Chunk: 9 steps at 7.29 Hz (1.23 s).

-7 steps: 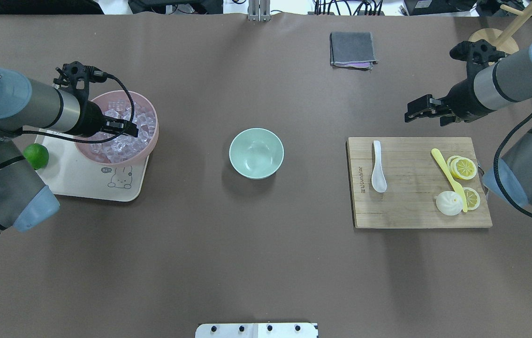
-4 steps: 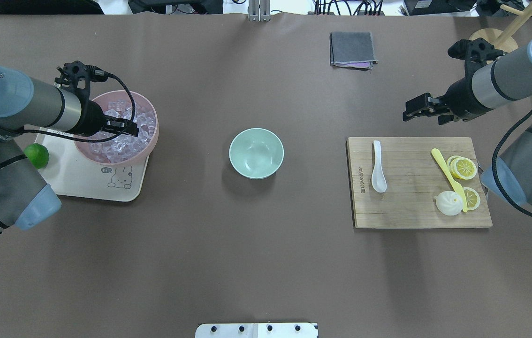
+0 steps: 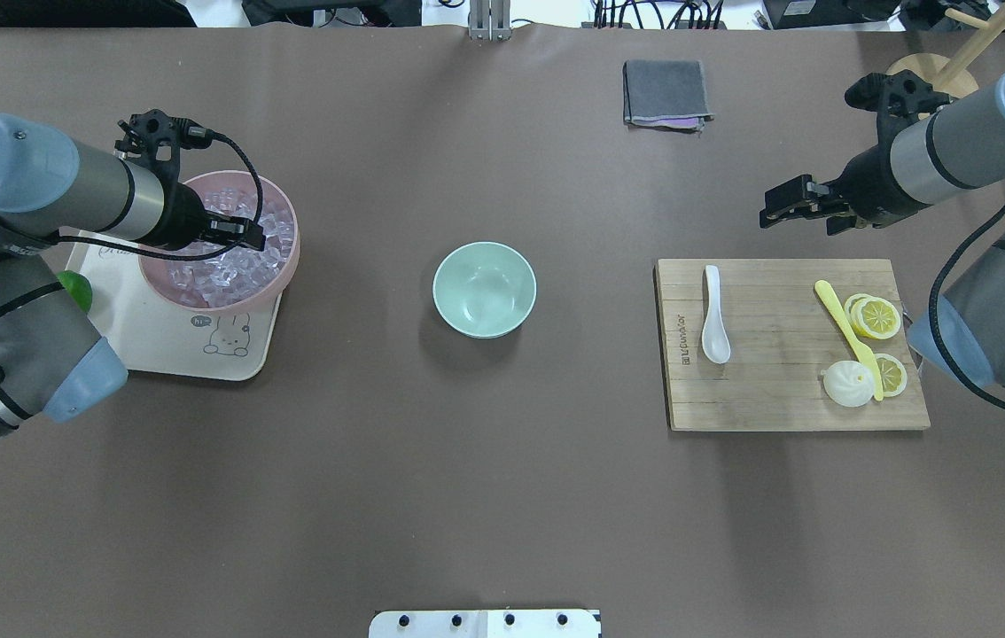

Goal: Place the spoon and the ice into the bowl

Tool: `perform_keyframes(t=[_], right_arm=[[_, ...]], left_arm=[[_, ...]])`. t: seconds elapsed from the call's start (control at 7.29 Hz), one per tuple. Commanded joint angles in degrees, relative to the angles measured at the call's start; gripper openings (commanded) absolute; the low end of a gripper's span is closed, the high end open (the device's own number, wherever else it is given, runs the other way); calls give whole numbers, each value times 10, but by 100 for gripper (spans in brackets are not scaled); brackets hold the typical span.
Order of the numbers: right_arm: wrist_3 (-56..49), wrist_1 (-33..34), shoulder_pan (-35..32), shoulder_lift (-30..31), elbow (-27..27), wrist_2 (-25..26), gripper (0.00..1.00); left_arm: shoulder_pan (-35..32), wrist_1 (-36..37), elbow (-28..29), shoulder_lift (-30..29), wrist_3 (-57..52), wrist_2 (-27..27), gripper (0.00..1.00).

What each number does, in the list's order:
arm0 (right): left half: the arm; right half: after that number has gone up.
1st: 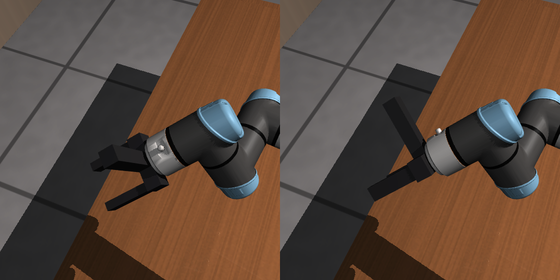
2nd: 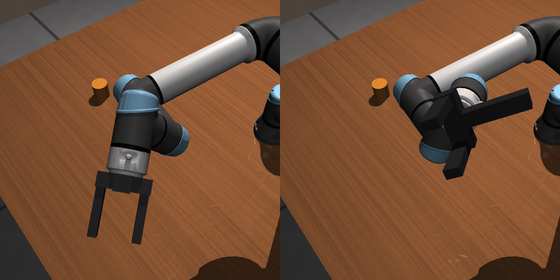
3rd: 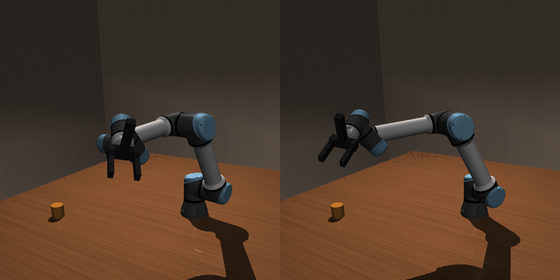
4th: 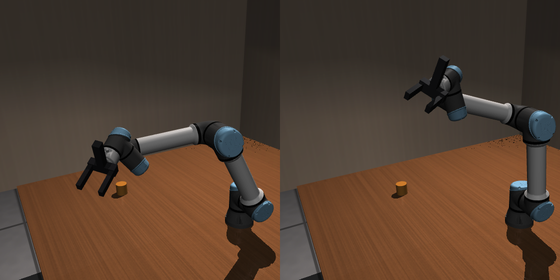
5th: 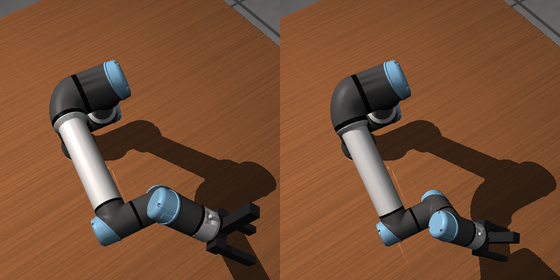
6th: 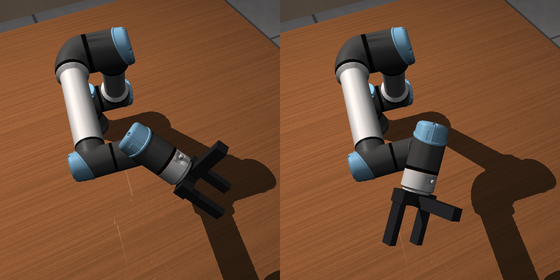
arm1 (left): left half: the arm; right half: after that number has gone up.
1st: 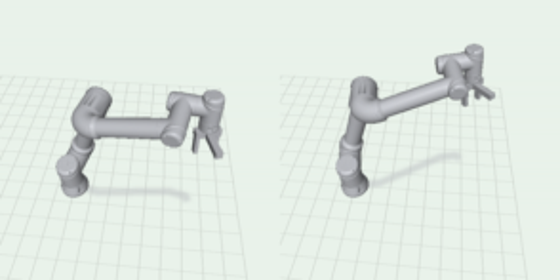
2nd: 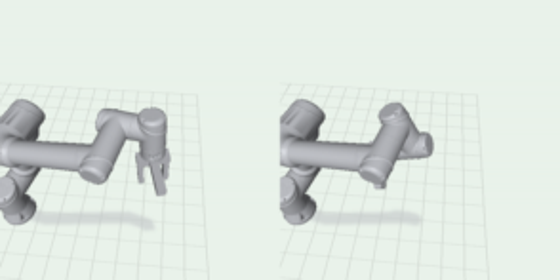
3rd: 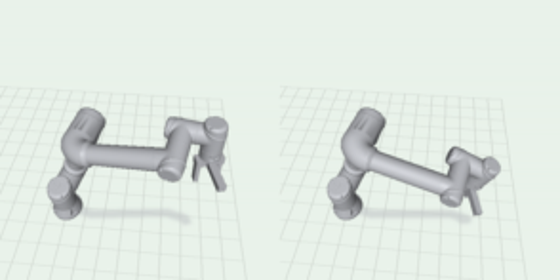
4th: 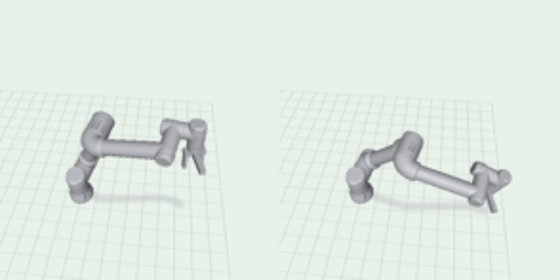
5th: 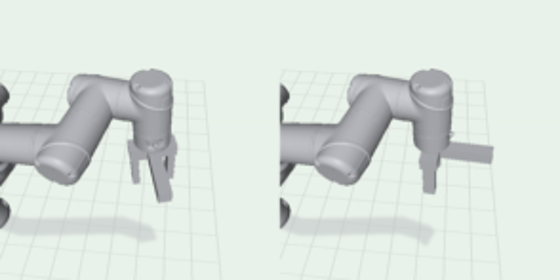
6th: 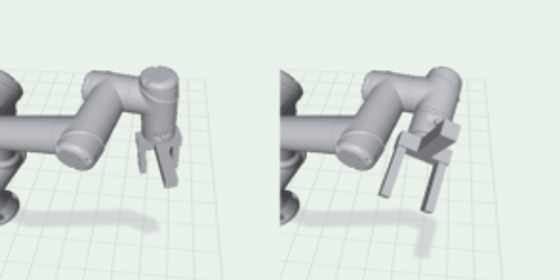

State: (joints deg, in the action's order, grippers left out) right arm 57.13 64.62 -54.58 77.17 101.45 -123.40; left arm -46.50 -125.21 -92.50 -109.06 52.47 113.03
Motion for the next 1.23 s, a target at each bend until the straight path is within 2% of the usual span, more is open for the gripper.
perform_keyframes(t=[0.0,0.96,1.1], right_arm=[[0,1,0,0,0,0,100],[0,2,-2,2,1,0,100],[0,2,-2,2,2,0,100]], left_arm=[[0,1,1,0,0,0,58],[2,4,2,-5,2,0,56],[2,4,2,-5,2,0,41]])
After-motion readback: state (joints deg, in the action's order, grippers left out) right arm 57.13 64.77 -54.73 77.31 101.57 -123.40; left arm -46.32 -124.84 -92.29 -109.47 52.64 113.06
